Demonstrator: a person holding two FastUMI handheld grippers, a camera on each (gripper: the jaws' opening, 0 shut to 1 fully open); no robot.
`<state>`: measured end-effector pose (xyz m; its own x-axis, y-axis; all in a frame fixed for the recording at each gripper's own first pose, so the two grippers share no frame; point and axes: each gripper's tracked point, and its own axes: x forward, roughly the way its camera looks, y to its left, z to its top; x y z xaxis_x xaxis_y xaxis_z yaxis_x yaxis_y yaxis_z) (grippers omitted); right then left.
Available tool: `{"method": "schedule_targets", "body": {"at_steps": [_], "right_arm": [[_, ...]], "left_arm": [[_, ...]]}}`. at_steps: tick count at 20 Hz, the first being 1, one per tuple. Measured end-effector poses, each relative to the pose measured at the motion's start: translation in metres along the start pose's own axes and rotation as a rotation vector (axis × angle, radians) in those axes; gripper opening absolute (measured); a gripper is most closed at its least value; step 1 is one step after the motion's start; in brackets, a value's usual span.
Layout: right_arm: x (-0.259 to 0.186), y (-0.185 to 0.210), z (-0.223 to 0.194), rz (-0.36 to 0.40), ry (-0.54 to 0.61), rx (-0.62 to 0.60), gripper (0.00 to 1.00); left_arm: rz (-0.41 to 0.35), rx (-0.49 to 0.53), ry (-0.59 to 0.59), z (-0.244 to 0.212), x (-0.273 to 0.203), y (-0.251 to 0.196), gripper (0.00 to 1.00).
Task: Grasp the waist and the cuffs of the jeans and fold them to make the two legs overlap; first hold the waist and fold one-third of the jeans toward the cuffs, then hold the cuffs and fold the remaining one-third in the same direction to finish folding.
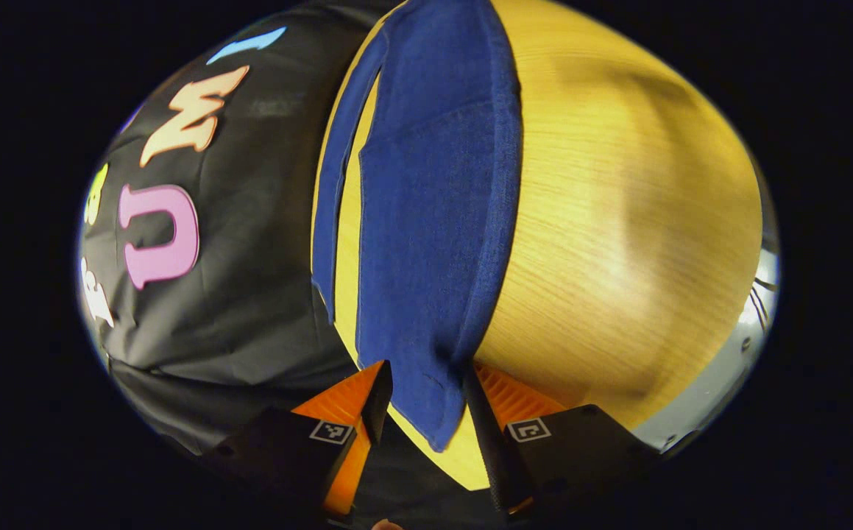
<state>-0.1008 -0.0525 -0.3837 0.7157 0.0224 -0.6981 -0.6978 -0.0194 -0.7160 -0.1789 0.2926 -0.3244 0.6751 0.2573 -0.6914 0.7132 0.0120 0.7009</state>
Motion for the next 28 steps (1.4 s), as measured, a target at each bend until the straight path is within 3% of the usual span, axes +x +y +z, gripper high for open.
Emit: {"method": "schedule_targets", "body": {"at_steps": [3,4,7,8,11,14,16,17,22,28], "right_arm": [[0.0,0.001,0.0,-0.003,0.016,-0.018,0.04],[0.0,0.001,-0.001,-0.003,0.024,-0.016,0.04],[0.0,0.001,0.001,-0.005,0.046,-0.032,0.05],[0.0,0.0,0.002,-0.004,0.052,-0.038,0.05],[0.0,0.001,-0.002,0.0,0.073,-0.012,0.05],[-0.001,0.001,0.0,0.017,0.06,0.036,0.05],[-0.006,-0.011,0.003,-0.013,-0.001,0.073,0.05],[-0.011,-0.015,0.0,-0.009,-0.015,0.086,0.03],[-0.023,-0.037,0.0,-0.03,-0.086,0.148,0.03],[-0.026,-0.067,-0.003,-0.049,-0.167,0.136,0.03]], "left_arm": [[-0.004,0.041,-0.047,-0.001,0.01,0.005,0.63],[-0.013,0.041,-0.058,0.0,0.016,0.004,0.58],[-0.03,0.026,-0.076,-0.002,0.031,0.002,0.36],[-0.038,0.016,-0.075,-0.002,0.034,0.0,0.17],[-0.005,0.023,-0.046,-0.004,0.036,0.002,0.01],[-0.018,0.036,-0.018,-0.004,0.035,0.004,0.0],[-0.117,-0.052,0.038,-0.01,0.033,-0.001,0.0],[-0.125,-0.097,0.058,-0.008,0.028,0.004,0.0],[-0.059,-0.205,0.092,0.013,0.022,0.033,0.0],[0.009,-0.152,0.146,0.023,0.01,0.076,0.0]]}}
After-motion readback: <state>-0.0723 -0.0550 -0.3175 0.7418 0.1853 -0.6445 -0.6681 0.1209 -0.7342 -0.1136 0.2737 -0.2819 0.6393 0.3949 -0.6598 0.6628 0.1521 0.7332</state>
